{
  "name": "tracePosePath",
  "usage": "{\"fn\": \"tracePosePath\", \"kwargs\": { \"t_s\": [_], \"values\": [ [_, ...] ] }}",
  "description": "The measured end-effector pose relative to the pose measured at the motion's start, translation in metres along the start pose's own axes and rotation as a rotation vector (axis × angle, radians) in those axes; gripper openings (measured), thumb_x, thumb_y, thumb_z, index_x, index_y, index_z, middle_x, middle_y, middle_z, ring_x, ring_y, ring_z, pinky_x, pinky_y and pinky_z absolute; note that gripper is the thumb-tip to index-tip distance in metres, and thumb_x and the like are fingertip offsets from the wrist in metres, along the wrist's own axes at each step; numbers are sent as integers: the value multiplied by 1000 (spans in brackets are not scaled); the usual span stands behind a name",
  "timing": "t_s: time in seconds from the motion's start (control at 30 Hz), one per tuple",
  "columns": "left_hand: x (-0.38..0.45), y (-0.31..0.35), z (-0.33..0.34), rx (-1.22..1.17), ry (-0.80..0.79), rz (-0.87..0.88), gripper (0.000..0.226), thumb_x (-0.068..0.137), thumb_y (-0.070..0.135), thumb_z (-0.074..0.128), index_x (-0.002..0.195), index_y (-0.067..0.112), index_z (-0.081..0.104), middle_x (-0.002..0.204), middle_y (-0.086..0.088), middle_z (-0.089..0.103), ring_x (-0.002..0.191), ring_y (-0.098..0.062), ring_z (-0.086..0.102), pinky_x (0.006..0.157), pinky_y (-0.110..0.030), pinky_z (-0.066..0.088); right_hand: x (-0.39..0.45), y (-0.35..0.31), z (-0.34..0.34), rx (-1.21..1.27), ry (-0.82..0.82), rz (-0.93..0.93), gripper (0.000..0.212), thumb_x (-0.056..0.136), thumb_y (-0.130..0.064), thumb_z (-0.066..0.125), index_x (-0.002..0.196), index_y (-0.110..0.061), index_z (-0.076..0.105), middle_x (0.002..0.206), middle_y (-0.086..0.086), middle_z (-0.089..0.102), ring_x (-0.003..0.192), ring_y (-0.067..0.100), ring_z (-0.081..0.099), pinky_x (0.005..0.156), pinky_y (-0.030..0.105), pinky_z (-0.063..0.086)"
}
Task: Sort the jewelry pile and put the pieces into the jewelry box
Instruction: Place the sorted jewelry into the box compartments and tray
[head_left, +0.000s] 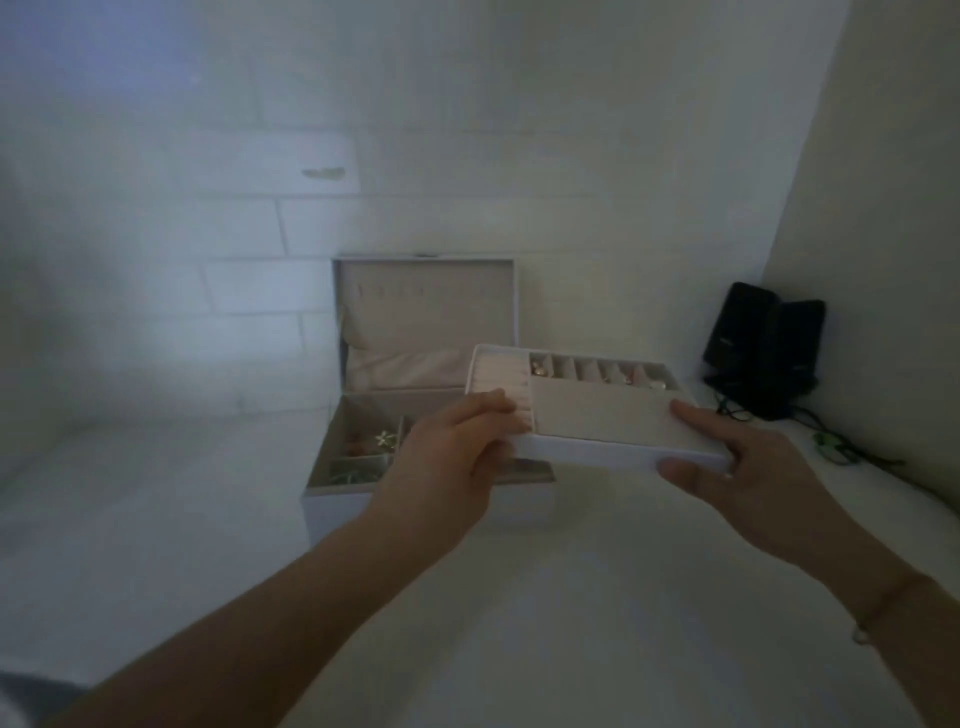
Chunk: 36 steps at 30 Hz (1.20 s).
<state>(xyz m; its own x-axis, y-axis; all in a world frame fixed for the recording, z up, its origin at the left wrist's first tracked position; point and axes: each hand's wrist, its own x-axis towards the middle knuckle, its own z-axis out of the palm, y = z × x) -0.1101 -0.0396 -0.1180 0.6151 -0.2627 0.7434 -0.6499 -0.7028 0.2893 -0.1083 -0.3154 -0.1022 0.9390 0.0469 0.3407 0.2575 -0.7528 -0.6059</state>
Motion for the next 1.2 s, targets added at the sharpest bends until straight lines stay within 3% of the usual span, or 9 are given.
{"fn": "tracePosePath", "kwargs": {
  "t_s": [0.3,0.6,0.67,0.77,0.87,0.93,1.03,1.13,1.2],
  "values": [
    [-57,-67,-74,116,-6,-184,17,76,5,71,90,12,79,101,-4,75,104,-9,59,96,1,36,28,-54,109,210,-106,-163,69,74,-36,73,136,-17,50,144,0,44,125,2,39,93,-1,22],
    [-58,-77,-67,102,62,-171,18,74,7,67,87,9,78,95,-8,76,99,-11,58,92,4,31,37,-53,126,201,-142,-144,62,83,-28,69,139,-16,46,151,4,35,139,11,32,109,16,22],
    [-57,-79,-68,77,30,-183,17,74,6,65,86,10,77,93,-7,75,93,-12,58,92,0,34,35,-53,128,207,-144,-147,60,85,-25,67,140,-15,45,152,4,32,139,10,29,105,11,20],
    [-68,-84,-64,149,-78,-152,13,79,13,65,87,17,74,91,1,73,85,-12,65,105,-31,38,30,-50,131,183,-141,-139,57,86,-27,64,139,-16,46,154,1,28,137,6,27,95,-2,23],
    [-80,-84,-62,140,-145,-178,27,87,38,54,99,21,72,97,7,70,91,-16,65,91,-24,48,26,-48,130,136,-132,-131,53,85,-33,65,134,-17,53,153,-4,29,130,-2,27,83,-13,22],
    [-79,-88,-63,169,-141,-109,31,88,43,52,98,22,72,96,8,69,91,-15,64,89,-25,47,26,-48,129,104,-125,-153,47,83,-39,63,125,-17,61,151,-4,32,128,-1,31,85,-9,26],
    [-67,-104,-63,125,-35,-99,31,87,45,57,96,20,74,102,7,69,98,-11,63,91,-27,48,36,-56,121,185,-146,-136,48,78,-57,47,103,-23,70,140,-2,48,125,6,43,91,11,37],
    [-40,-122,-62,-81,84,-450,52,91,59,54,124,21,64,131,7,59,121,-8,54,105,-28,42,72,-67,112,318,-1,-80,63,71,-81,42,96,-29,67,107,-13,65,107,12,60,87,18,47],
    [-15,-137,-63,-261,54,-717,67,89,62,51,144,24,47,144,6,47,130,-8,43,108,-29,35,108,-74,108,419,61,-38,73,62,-88,43,106,-33,60,111,-10,64,110,15,59,98,35,47]
  ]
}}
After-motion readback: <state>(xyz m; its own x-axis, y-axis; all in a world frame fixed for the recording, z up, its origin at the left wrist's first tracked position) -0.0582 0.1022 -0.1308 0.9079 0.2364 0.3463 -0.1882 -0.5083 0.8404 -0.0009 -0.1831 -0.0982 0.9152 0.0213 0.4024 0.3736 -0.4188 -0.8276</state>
